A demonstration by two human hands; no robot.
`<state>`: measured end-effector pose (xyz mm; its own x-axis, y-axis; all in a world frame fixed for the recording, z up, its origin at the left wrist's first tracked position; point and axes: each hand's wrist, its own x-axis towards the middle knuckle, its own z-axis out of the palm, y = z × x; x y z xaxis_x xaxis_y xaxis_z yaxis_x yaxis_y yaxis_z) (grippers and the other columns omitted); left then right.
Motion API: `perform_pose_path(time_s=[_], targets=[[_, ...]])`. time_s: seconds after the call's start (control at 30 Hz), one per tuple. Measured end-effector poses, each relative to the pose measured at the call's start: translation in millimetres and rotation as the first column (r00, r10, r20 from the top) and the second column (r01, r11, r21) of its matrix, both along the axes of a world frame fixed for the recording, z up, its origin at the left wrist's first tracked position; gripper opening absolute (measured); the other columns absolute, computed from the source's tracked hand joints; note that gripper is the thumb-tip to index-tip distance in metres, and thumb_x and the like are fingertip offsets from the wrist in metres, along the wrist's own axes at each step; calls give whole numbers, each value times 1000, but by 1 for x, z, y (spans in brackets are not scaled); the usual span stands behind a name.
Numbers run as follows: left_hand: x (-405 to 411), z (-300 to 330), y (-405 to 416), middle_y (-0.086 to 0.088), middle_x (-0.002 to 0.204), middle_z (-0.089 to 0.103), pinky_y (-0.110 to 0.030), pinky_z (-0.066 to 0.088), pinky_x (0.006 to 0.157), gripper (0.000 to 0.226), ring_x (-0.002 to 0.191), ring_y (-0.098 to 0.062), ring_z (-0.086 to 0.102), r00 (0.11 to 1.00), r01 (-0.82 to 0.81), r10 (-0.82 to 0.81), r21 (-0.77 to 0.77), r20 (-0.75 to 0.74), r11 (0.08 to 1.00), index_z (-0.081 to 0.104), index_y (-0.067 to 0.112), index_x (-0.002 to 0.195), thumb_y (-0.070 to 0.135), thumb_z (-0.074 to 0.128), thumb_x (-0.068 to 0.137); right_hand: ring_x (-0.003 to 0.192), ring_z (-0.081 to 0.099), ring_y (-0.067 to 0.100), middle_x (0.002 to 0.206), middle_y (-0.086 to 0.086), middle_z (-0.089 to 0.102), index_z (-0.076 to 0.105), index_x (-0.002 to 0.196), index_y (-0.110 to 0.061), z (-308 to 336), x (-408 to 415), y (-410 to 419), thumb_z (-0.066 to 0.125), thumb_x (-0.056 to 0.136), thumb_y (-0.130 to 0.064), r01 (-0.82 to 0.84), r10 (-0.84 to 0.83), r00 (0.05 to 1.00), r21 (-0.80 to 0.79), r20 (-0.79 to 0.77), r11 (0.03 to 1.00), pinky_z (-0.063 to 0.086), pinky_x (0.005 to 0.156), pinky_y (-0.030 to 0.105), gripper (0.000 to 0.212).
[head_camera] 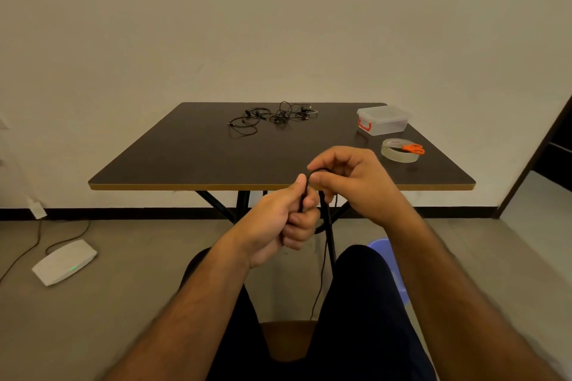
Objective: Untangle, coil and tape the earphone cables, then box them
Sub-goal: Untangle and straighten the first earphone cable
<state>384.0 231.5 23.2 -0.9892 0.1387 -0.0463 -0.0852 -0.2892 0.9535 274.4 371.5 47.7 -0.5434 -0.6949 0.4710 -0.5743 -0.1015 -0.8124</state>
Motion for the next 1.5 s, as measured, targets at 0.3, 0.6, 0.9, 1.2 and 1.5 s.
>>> perform_pose_path(time_s=[0.3, 0.6, 0.9, 1.2, 1.5], targets=[[-8, 7, -1, 10, 51, 29, -14, 17, 36, 40, 39, -1, 25, 991, 118, -132, 302, 27, 946, 47, 23, 70, 51, 37, 96, 70, 64, 12, 75, 1, 69, 71, 91, -12, -20, -5, -27, 61, 92, -1, -52, 90, 975, -186, 202, 981, 53, 65, 24, 15], [-24, 43, -13, 7, 54, 34, -18, 27, 39, 32, 40, -6, 31, 990, -10, 46, 255, -135, 967, 48, 18, 79, 32, 33, 103, 65, 61, 22, 77, 11, 65, 68, 88, -14, -49, 8, -30, 51, 101, -16, -199, 182, 929, 21, 321, 980, 51, 63, 32, 21], [-39, 74, -36, 6, 57, 48, -26, 43, 49, 31, 50, -12, 49, 784, -545, 478, -70, -397, 835, 53, 14, 97, 28, 29, 109, 59, 60, 13, 68, -2, 62, 63, 118, -19, -28, 21, -18, 52, 101, -18, -244, 179, 961, 351, 209, 904, 52, 59, 29, 20], [-40, 53, -29, -1, 69, 63, -26, 50, 60, 34, 61, -10, 60, 797, -581, 384, -418, -466, 699, 60, 13, 101, 30, 31, 108, 67, 60, 6, 74, -10, 65, 72, 99, -23, 27, 25, -6, 59, 97, -24, 106, -19, 965, 322, -261, 941, 54, 66, 27, 13], [-45, 60, -32, 7, 60, 50, -28, 52, 54, 33, 53, -9, 52, 693, -690, 535, -231, -483, 685, 59, 13, 99, 30, 32, 108, 68, 61, 11, 73, -3, 66, 70, 94, -27, 44, 21, -2, 62, 94, -26, 110, 71, 932, 461, -357, 881, 51, 65, 22, 8]])
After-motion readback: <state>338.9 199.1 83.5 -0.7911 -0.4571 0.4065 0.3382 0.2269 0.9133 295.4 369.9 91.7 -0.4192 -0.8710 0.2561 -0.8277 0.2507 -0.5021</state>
